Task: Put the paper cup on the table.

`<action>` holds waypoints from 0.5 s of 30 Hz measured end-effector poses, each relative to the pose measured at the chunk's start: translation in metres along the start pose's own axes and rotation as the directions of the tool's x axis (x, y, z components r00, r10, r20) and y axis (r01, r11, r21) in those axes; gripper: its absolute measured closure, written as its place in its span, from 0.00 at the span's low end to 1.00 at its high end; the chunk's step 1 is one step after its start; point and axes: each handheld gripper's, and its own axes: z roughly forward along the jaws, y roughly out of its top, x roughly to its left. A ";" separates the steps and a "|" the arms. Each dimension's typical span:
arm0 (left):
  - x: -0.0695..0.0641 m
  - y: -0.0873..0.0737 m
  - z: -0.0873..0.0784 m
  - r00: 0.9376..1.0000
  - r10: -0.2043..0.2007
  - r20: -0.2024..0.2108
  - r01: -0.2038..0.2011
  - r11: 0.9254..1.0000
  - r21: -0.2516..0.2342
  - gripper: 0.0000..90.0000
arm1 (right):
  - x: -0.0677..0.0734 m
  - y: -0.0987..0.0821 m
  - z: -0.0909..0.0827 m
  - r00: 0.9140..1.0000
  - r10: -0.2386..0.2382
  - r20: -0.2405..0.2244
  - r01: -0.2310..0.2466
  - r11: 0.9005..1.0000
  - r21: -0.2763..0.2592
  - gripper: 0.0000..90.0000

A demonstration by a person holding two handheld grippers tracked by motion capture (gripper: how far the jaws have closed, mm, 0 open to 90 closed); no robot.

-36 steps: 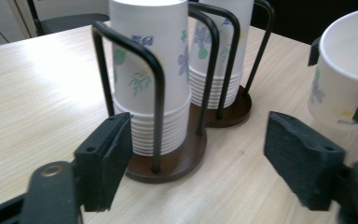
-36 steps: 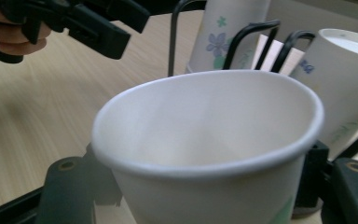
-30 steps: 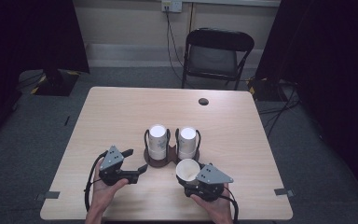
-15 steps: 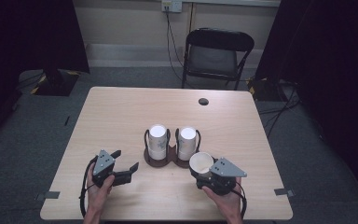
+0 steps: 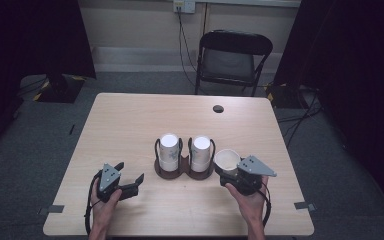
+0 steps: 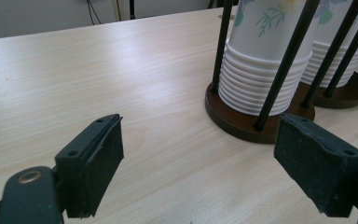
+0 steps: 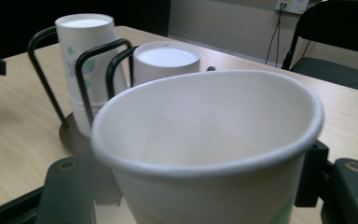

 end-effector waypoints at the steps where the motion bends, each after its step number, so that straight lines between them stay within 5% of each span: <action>1: 0.000 -0.001 0.000 1.000 -0.004 -0.002 0.004 1.000 -0.004 0.17 | -0.002 0.001 0.001 1.000 0.006 0.002 -0.006 1.000 -0.003 0.33; 15: -0.004 -0.009 -0.002 0.999 -0.037 -0.015 0.036 0.997 -0.071 0.18 | -0.027 0.002 0.015 0.998 0.048 0.050 -0.048 0.999 -0.008 0.33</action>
